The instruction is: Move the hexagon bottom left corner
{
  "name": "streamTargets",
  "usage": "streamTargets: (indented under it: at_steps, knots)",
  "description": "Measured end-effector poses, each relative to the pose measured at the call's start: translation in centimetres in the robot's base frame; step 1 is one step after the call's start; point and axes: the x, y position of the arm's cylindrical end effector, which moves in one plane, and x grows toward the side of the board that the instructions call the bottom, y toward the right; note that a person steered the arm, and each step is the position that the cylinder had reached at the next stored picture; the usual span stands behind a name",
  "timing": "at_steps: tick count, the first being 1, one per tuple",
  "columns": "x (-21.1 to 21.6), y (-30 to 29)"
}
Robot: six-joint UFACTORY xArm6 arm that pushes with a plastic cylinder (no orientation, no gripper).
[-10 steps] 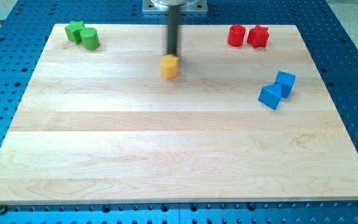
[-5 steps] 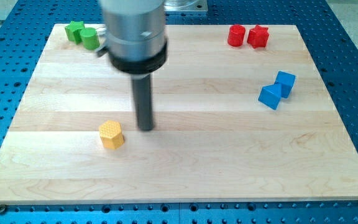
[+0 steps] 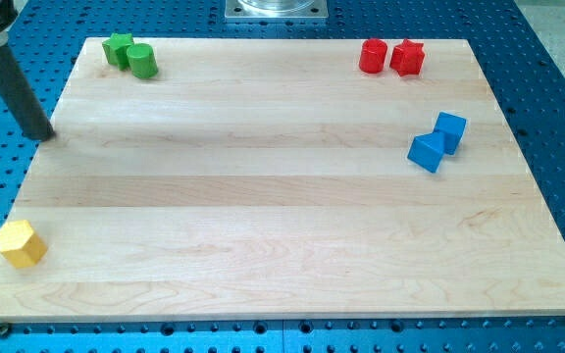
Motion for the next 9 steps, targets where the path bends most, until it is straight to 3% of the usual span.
streamTargets:
  at_steps: [1, 9]
  knots:
    - [-2.0, 2.7]
    - [-4.0, 2.8]
